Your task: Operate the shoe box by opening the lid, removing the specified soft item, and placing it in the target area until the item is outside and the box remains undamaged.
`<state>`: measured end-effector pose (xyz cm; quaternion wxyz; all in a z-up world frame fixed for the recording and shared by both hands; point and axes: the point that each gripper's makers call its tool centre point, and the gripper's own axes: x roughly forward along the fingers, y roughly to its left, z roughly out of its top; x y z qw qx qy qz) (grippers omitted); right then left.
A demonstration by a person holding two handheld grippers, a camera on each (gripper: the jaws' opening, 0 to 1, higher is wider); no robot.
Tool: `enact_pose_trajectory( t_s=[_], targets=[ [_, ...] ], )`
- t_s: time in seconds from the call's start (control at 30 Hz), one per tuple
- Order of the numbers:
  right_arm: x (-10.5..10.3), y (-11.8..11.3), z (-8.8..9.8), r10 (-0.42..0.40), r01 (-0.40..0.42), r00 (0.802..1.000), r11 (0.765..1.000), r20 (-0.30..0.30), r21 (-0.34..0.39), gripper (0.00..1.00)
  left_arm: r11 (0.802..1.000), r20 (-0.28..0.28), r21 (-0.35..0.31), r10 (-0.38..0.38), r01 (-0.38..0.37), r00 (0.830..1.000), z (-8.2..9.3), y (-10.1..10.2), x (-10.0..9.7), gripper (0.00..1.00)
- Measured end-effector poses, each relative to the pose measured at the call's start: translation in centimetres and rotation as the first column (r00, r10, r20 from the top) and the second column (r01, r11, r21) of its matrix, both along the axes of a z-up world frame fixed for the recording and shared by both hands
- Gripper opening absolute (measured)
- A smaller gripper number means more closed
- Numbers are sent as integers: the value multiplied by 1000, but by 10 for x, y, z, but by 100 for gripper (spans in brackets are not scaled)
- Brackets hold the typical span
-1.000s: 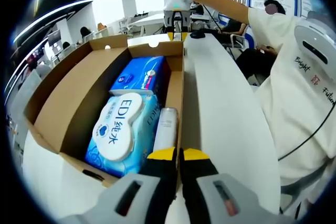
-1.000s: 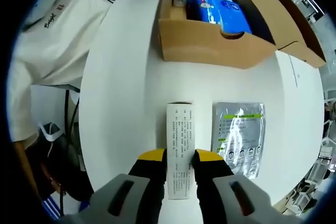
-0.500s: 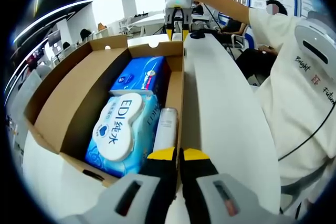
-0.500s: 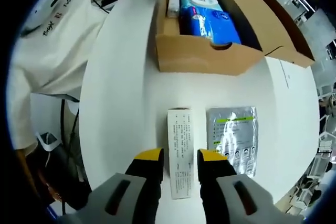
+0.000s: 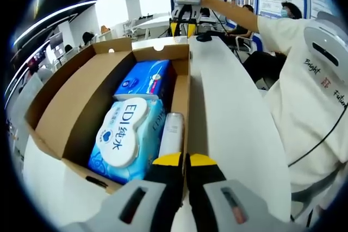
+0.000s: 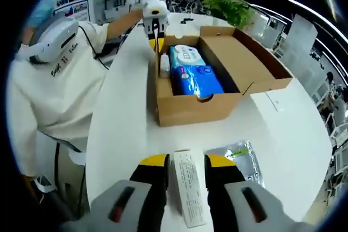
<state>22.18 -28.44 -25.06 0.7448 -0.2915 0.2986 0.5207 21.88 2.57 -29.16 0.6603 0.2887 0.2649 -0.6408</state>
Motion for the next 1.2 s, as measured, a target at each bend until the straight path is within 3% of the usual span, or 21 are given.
enact_pose_trajectory(
  t_s=[0.1, 0.23, 0.33, 0.4, 0.6, 0.67, 0.73, 0.8, 0.83, 0.9, 1.07, 1.13, 1.17, 1.2],
  targets=[
    [9, 7, 12, -44, 35, 997, 992, 71, 120, 25, 1000, -3, -15, 2, -2, 1000, 1, -1, 0, 2],
    [24, 9, 25, -135, 91, 978, 962, 158, 257, 22, 1000, -3, -16, 2, -2, 1000, 1, -1, 0, 2],
    [30, 8, 25, -199, 146, 969, 939, 146, 311, 22, 1000, -3, -14, 3, -3, 1000, 1, -1, 0, 2],
    [37, 6, 29, -242, 170, 954, 922, 176, 347, 22, 1000, -2, -16, 4, -4, 1000, 1, 0, 0, 2],
    [44, 11, 43, -320, 202, 930, 856, 181, 476, 26, 999, -2, -33, 9, -9, 1000, 2, -1, 1, 3],
    [49, 8, 42, -370, 252, 917, 827, 149, 503, 31, 1000, 13, -27, -9, 10, 1000, 2, 0, 0, 2],
    [50, 8, 42, -378, 253, 913, 819, 153, 514, 37, 1000, 12, -23, -7, 8, 1000, 2, 0, 0, 2],
    [52, 10, 49, -430, 274, 891, 764, 145, 584, 42, 1000, 7, -21, 0, 0, 1000, 2, 0, 1, 3],
    [50, 13, 51, -439, 276, 890, 735, 124, 619, 41, 1000, 8, -21, 2, -2, 1000, 2, 0, 1, 3],
    [47, 12, 50, -457, 292, 884, 703, 97, 649, 39, 1000, 7, -16, 3, -3, 1000, 1, 0, 1, 3],
    [44, 12, 48, -497, 307, 860, 682, 113, 664, 52, 1000, 13, -14, 11, -11, 1000, 1, 0, 2, 3],
    [43, 14, 47, -509, 326, 856, 668, 92, 669, 53, 1000, 26, -1, 27, -27, 999, 0, 0, 2, 4],
    [43, 14, 47, -534, 341, 841, 652, 91, 678, 53, 1000, 39, -4, 15, -15, 999, 0, 1, 1, 4],
    [40, 18, 46, -528, 335, 844, 658, 95, 674, 49, 1000, 33, -14, 11, -10, 999, 1, 1, 3, 4]
  ],
)
